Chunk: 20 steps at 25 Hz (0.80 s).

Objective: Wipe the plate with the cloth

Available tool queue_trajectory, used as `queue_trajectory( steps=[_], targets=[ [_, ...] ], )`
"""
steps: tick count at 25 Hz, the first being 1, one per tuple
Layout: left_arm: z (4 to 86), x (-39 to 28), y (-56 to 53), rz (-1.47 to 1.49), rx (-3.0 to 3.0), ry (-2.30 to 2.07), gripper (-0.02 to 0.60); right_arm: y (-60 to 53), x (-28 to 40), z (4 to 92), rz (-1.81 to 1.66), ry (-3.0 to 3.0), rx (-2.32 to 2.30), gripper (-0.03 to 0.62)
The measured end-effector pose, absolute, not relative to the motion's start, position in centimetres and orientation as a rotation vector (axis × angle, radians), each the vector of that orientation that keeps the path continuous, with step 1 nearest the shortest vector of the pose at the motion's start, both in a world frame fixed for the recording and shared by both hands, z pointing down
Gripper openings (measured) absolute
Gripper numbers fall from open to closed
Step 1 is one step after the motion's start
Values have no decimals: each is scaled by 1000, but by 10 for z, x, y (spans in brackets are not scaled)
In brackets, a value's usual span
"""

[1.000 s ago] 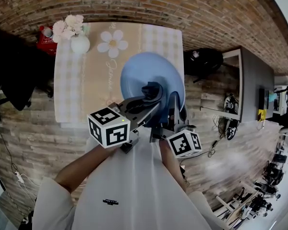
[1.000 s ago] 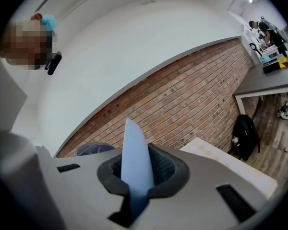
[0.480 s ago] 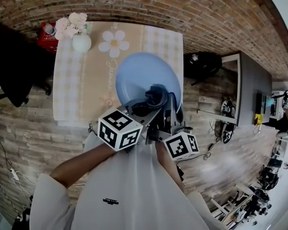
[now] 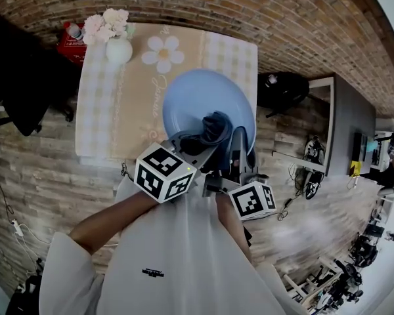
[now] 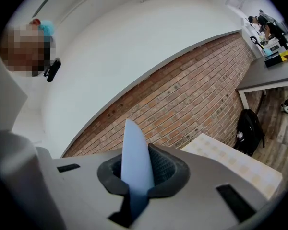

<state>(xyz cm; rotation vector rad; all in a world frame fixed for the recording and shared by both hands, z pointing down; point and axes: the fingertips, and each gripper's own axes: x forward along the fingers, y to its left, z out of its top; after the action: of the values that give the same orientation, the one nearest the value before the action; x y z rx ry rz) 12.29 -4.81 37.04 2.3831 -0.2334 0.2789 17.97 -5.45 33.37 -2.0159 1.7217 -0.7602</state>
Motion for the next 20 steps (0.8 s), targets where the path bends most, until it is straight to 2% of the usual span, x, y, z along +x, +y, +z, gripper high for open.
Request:
queue_trajectory(
  steps=[20],
  targets=[
    [398,76,-73,374,2469,-487,61,-48,177,324,-788,1743,-1959,58]
  ],
)
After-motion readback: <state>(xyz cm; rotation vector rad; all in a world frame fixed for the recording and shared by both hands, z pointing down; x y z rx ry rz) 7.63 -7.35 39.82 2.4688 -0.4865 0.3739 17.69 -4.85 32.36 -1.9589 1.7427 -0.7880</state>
